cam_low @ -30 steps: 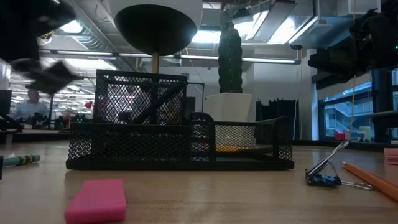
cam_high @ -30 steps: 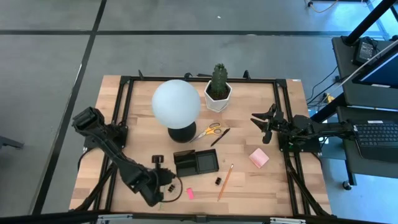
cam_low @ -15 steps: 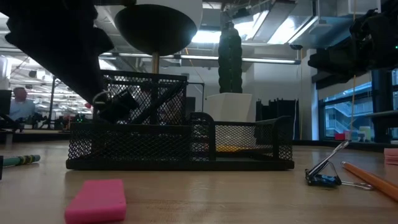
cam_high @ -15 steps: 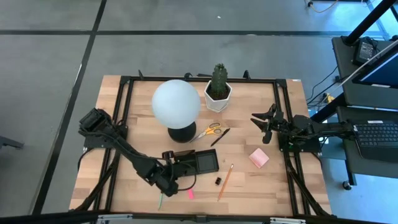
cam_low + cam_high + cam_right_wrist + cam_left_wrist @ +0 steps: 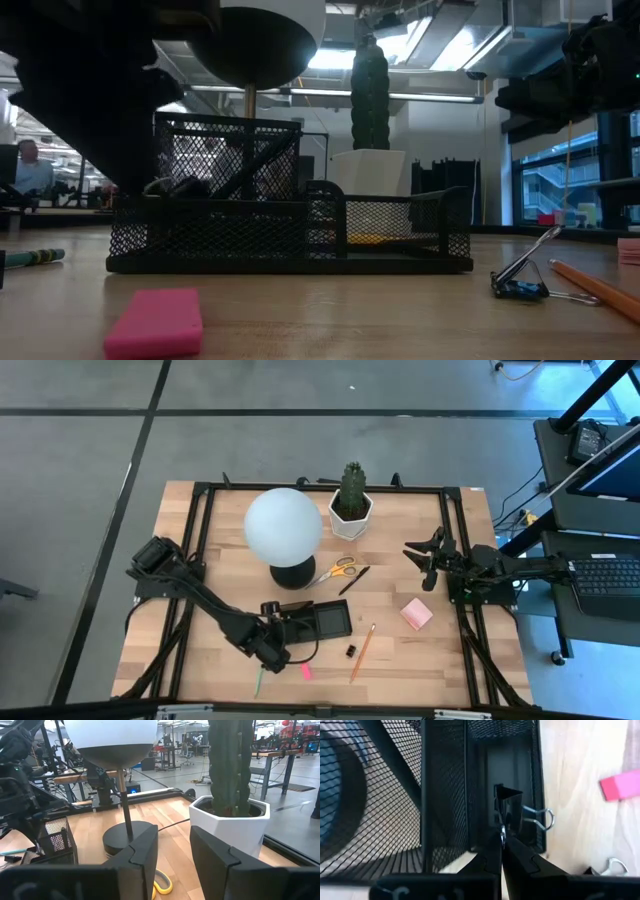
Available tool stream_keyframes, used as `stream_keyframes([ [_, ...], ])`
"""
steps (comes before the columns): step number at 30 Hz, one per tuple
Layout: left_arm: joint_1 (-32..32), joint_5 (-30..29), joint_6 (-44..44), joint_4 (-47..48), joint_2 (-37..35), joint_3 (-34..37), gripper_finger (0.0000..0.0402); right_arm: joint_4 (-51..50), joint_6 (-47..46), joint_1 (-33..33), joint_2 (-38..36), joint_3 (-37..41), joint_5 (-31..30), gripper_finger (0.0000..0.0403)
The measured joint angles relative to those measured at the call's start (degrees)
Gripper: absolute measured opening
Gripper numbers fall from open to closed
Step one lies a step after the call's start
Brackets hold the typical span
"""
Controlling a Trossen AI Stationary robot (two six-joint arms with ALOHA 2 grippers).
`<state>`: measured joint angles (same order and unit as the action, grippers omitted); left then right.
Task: Pick and place office supplies into organizer
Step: Put the bottom left black binder clip into the desk organizer, then put the light blue pencil into the desk organizer
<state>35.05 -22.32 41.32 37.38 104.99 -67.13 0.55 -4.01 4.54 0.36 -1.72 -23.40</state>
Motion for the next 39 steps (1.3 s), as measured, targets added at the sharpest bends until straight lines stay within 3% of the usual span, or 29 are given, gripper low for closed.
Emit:
stream_keyframes([
  [22,0.0,0.7,0.5,0.0,-0.1,0.1,0.0003,0.0,0.0,0.0,0.0,0.0,0.0,0.0119],
  [33,-0.3,3.3,1.5,0.5,-0.6,-0.3,0.0073,0.0,0.0,0.0,0.0,0.0,0.0,0.0119],
  [39,-0.9,7.0,3.0,1.8,-2.5,-4.4,0.0083,0.0,0.0,0.0,0.0,0.0,0.0,0.0119],
])
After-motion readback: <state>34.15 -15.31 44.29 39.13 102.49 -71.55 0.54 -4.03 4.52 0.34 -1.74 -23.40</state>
